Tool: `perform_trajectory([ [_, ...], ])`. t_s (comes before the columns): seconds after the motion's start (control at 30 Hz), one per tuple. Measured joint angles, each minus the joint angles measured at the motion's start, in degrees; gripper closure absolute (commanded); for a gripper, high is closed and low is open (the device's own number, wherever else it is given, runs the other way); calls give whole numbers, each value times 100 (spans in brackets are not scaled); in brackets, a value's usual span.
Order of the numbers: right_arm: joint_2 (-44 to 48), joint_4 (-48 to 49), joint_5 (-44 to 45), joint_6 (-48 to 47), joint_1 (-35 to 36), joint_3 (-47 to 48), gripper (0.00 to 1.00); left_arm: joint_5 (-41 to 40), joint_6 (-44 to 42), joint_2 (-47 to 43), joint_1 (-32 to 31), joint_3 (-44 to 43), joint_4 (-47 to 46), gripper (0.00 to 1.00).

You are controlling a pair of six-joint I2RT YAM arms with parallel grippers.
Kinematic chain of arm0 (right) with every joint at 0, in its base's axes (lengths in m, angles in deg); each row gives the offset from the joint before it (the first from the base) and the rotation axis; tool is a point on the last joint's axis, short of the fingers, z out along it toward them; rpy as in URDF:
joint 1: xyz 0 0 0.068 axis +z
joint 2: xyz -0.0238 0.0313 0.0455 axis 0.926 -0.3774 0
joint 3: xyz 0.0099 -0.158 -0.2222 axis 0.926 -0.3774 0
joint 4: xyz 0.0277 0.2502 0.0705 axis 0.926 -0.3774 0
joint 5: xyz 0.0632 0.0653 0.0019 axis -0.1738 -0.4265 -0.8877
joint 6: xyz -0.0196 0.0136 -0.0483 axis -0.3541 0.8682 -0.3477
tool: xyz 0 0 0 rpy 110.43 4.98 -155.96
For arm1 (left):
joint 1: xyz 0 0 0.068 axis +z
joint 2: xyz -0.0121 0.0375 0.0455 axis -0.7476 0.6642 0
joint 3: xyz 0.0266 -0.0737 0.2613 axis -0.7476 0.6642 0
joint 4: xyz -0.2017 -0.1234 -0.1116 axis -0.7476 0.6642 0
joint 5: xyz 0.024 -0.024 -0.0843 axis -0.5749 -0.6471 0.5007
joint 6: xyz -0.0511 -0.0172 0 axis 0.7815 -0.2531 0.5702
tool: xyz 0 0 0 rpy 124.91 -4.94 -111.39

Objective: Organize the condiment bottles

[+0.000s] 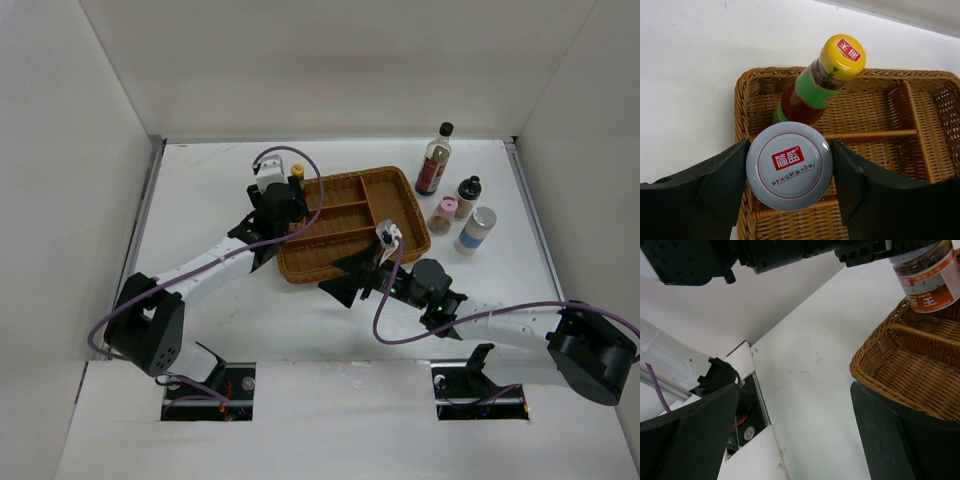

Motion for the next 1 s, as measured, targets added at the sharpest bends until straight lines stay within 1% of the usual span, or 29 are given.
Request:
perform_trajectory([
  [0.27, 0, 0, 0, 0, -13, 0, 0, 37, -11, 590, -138, 0, -168, 66],
  [0.4, 0, 0, 2, 0, -59, 0, 0, 70, -11, 763, -164, 0, -175, 64],
  [0.7, 17, -7, 9, 0, -74, 0, 0, 59, -22, 1005, -190, 26, -219, 48],
  [0.87, 164, -13, 11, 0, -76, -2, 0, 42, -31, 999, -192, 68, -313, 35],
  [0.97, 216, -11, 11, 9, -81, -2, 9, 61, -31, 970, -190, 87, -413, 29],
  [1.0, 219, -11, 11, 17, -92, -2, 16, 68, -33, 931, -186, 101, -455, 26],
])
